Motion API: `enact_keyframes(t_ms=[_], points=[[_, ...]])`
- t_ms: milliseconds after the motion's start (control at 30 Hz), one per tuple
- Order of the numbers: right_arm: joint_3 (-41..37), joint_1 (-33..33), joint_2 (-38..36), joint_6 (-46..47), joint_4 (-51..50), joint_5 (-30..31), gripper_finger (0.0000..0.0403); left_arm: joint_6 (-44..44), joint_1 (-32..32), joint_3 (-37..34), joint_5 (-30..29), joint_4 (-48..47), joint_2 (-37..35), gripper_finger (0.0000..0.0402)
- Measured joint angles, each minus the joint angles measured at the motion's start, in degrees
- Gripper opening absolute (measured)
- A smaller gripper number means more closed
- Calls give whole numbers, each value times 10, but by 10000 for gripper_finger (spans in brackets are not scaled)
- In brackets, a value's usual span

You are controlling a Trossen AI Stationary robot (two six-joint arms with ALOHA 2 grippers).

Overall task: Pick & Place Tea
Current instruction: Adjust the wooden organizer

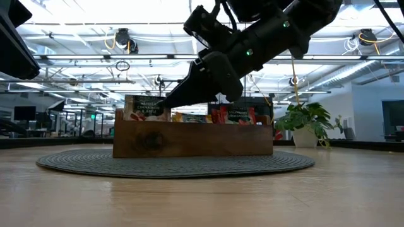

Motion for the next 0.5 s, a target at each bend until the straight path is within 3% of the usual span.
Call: enact_keyframes(t_ms=[233,500], points=[[0,20,-67,-10,-55,35,172,-6,5,0,-29,-1,4,47],[-44,47,-214,74,-241,35,174,-55,30,-15,-44,-18,5,47]])
